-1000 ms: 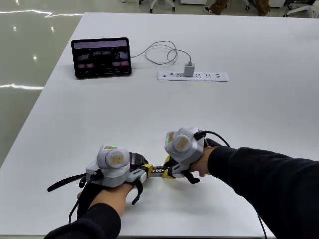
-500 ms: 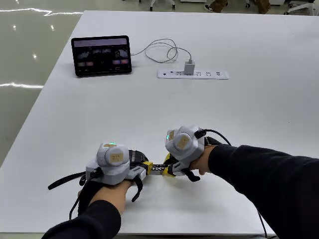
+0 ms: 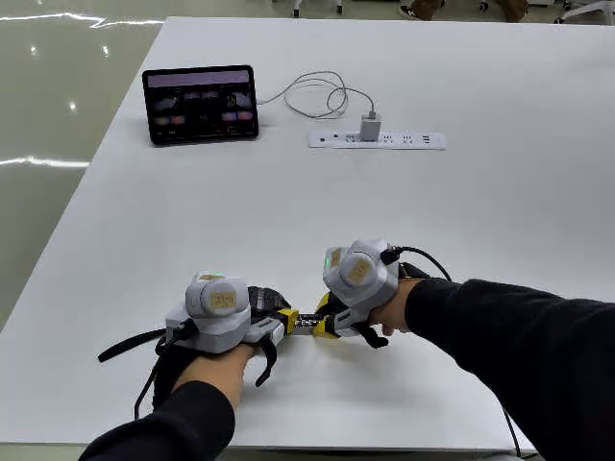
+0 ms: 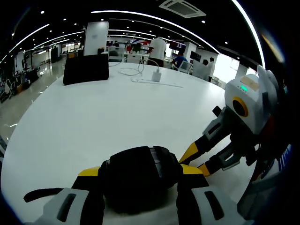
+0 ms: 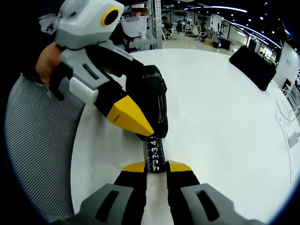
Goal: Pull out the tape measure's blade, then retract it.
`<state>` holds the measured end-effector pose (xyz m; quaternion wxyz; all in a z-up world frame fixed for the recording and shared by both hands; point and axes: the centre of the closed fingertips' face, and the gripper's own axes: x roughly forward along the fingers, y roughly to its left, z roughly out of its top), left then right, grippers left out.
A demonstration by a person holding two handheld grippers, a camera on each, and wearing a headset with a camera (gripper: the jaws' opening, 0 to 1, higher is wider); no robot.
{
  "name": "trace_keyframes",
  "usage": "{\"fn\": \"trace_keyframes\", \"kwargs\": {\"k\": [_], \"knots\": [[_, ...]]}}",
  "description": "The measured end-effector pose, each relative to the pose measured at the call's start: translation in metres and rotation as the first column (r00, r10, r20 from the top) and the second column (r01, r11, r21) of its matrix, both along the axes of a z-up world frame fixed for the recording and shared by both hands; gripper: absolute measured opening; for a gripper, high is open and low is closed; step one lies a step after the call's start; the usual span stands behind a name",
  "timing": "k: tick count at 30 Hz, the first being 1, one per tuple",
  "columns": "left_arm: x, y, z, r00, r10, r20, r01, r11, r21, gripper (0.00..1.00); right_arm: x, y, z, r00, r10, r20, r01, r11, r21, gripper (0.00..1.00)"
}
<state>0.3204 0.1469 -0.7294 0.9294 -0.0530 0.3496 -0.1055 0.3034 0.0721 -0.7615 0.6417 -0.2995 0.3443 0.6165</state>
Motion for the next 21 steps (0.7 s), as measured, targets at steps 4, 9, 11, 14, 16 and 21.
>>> {"fn": "trace_keyframes", "kwargs": {"k": [4,9,11,14,16,21], "knots": [[0.0,0.0,0.0,1.0,0.0,-0.002,0.0,1.0,-0.002,0.58,-0.001,0.005,0.0,1.0,0.012,0.003,-0.012,1.0,0.002,0.11],[-0.001,0.0,0.0,1.0,-0.004,-0.004,0.004,1.0,0.001,0.58,0.0,0.007,0.0,1.0,0.017,0.001,-0.017,1.0,0.005,0.11],[-0.001,0.0,0.0,1.0,-0.004,-0.004,0.004,1.0,0.001,0.58,0.0,0.008,0.0,1.0,0.014,-0.001,-0.014,1.0,0.008,0.11],[-0.001,0.0,0.0,1.0,-0.005,-0.004,0.005,1.0,0.002,0.58,0.0,0.008,-0.001,1.0,0.015,0.002,-0.015,1.0,0.007,0.11],[-0.001,0.0,0.0,1.0,-0.005,-0.004,0.005,1.0,-0.001,0.58,0.0,0.009,0.0,1.0,0.013,0.004,-0.013,1.0,0.007,0.11],[-0.001,0.0,0.0,1.0,-0.005,-0.004,0.005,1.0,-0.002,0.58,-0.001,0.012,0.0,1.0,0.018,0.01,-0.019,1.0,0.01,0.11]]}}
